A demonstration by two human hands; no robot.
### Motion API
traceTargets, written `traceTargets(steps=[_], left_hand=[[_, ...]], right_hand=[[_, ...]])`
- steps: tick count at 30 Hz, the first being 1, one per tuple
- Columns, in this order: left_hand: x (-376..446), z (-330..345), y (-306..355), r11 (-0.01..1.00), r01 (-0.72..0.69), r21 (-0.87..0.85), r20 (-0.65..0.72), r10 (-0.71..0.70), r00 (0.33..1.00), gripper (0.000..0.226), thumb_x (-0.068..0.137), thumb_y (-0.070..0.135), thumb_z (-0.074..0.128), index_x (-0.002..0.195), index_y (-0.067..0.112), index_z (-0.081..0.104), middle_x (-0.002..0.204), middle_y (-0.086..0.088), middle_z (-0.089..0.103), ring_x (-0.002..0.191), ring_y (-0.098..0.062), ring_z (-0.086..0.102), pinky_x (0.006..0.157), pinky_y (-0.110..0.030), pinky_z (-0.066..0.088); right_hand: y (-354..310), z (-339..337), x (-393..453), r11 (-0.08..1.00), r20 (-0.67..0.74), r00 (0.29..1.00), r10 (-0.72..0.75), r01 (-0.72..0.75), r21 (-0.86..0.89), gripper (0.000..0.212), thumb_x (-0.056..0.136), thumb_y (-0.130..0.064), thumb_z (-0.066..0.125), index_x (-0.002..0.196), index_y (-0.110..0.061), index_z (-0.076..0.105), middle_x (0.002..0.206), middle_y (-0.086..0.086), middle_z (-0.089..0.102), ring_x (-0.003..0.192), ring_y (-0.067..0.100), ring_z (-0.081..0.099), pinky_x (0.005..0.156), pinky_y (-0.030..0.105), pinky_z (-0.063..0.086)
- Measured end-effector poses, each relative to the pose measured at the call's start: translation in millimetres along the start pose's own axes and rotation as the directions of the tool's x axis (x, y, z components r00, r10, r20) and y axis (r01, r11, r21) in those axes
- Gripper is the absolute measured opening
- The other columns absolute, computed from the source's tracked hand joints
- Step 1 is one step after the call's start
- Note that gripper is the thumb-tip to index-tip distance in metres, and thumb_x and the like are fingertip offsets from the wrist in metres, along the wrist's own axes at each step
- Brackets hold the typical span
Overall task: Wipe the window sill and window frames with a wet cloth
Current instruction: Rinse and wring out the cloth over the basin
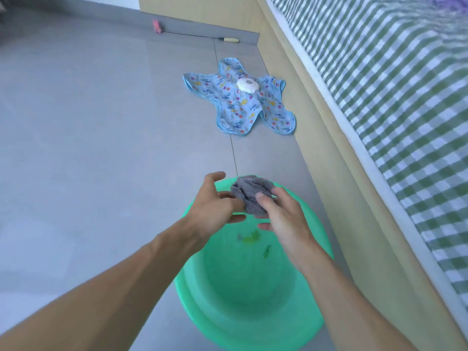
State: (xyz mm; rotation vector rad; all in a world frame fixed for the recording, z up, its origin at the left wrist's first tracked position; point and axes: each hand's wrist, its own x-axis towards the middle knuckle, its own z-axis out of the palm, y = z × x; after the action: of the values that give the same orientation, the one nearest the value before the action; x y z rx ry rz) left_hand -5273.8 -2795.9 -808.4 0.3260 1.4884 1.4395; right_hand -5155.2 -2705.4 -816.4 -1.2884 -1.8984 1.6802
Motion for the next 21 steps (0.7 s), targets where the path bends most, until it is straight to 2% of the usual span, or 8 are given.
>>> traceTargets(steps=[2, 6, 10, 13, 15, 16, 18, 21], left_hand=[[-16.0, -12.6, 26.4, 0.994, 0.049, -0.102, -0.038, -0.053, 0.998, 0.039, 0.085, -0.002, 0.062, 0.121, 0.009, 0.052, 0.099, -0.014, 0.07, 0.084, -0.025, 0.07, 0.071, -0.031, 0.06], [-57.7, -58.2, 89.1, 0.986, -0.028, -0.167, -0.124, 0.008, 0.992, 0.009, 0.091, 0.011, 0.067, 0.097, 0.01, 0.06, 0.084, -0.009, 0.064, 0.068, -0.015, 0.064, 0.07, -0.036, 0.061], [-109.7, -148.3, 173.6, 0.996, -0.051, -0.076, -0.203, 0.035, 0.978, 0.012, 0.09, 0.014, 0.068, 0.098, 0.01, 0.061, 0.079, -0.007, 0.061, 0.067, -0.013, 0.061, 0.065, -0.029, 0.058], [-139.5, -218.9, 225.0, 1.0, -0.02, -0.001, -0.271, 0.019, 0.962, 0.013, 0.091, 0.009, 0.067, 0.101, 0.015, 0.061, 0.092, -0.006, 0.063, 0.077, -0.014, 0.06, 0.076, -0.034, 0.057], [-154.7, -264.1, 258.4, 0.993, 0.014, 0.113, -0.345, 0.026, 0.938, 0.033, 0.086, 0.01, 0.068, 0.113, 0.026, 0.058, 0.114, 0.004, 0.061, 0.097, -0.011, 0.059, 0.082, -0.034, 0.054], [-162.7, -282.9, 273.7, 0.983, 0.022, 0.182, -0.377, 0.049, 0.925, 0.045, 0.082, 0.014, 0.071, 0.12, 0.032, 0.054, 0.123, 0.011, 0.054, 0.108, -0.008, 0.054, 0.08, -0.025, 0.048], [-174.0, -320.7, 303.5, 0.958, 0.021, 0.285, -0.388, 0.096, 0.917, 0.057, 0.073, 0.022, 0.077, 0.123, 0.037, 0.052, 0.124, 0.018, 0.05, 0.113, -0.004, 0.049, 0.073, -0.014, 0.04], [-179.8, -373.6, 333.0, 0.93, -0.007, 0.367, -0.497, 0.202, 0.844, 0.027, 0.073, 0.017, 0.078, 0.089, 0.023, 0.057, 0.1, 0.01, 0.065, 0.099, -0.01, 0.061, 0.069, -0.018, 0.045]], right_hand=[[-27.4, 13.4, -10.5, 0.998, -0.072, 0.996, -0.044, 0.041, -0.048, 0.019, 0.085, -0.029, 0.073, 0.1, -0.027, 0.061, 0.102, 0.003, 0.071, 0.088, 0.016, 0.07, 0.074, 0.036, 0.058], [-113.8, 54.4, -31.3, 0.999, 0.016, 1.0, -0.022, 0.021, 0.041, 0.046, 0.061, -0.036, 0.084, 0.098, -0.02, 0.063, 0.099, 0.004, 0.072, 0.091, 0.021, 0.071, 0.083, 0.039, 0.056], [-222.6, 128.1, -50.7, 0.942, 0.207, 0.972, 0.107, -0.166, 0.293, 0.004, 0.092, -0.019, 0.065, 0.093, -0.019, 0.061, 0.089, 0.002, 0.072, 0.084, 0.019, 0.067, 0.078, 0.04, 0.051], [-295.6, 190.2, -54.1, 0.909, 0.276, 0.947, 0.166, -0.255, 0.33, 0.016, 0.094, -0.011, 0.059, 0.08, -0.019, 0.058, 0.081, -0.001, 0.067, 0.082, 0.019, 0.059, 0.067, 0.031, 0.048], [-340.6, 233.9, -54.6, 0.952, 0.308, 0.945, 0.111, -0.19, 0.241, 0.017, 0.094, -0.013, 0.06, 0.078, -0.017, 0.059, 0.077, -0.001, 0.066, 0.081, 0.019, 0.059, 0.068, 0.033, 0.049], [-360.1, 253.7, -56.1, 0.98, 0.338, 0.939, 0.062, -0.121, 0.159, 0.016, 0.093, -0.017, 0.063, 0.078, -0.017, 0.061, 0.079, -0.001, 0.068, 0.083, 0.019, 0.061, 0.073, 0.033, 0.05], [-395.7, 293.9, -52.9, 0.998, 0.423, 0.906, -0.027, 0.045, -0.032, 0.017, 0.089, -0.024, 0.07, 0.074, -0.019, 0.064, 0.084, -0.007, 0.07, 0.091, 0.011, 0.063, 0.078, 0.026, 0.047], [-436.0, 346.2, -36.5, 0.929, 0.47, 0.868, -0.158, 0.292, -0.228, 0.019, 0.086, -0.026, 0.074, 0.07, -0.02, 0.064, 0.082, -0.011, 0.068, 0.083, 0.002, 0.061, 0.069, 0.016, 0.043]])
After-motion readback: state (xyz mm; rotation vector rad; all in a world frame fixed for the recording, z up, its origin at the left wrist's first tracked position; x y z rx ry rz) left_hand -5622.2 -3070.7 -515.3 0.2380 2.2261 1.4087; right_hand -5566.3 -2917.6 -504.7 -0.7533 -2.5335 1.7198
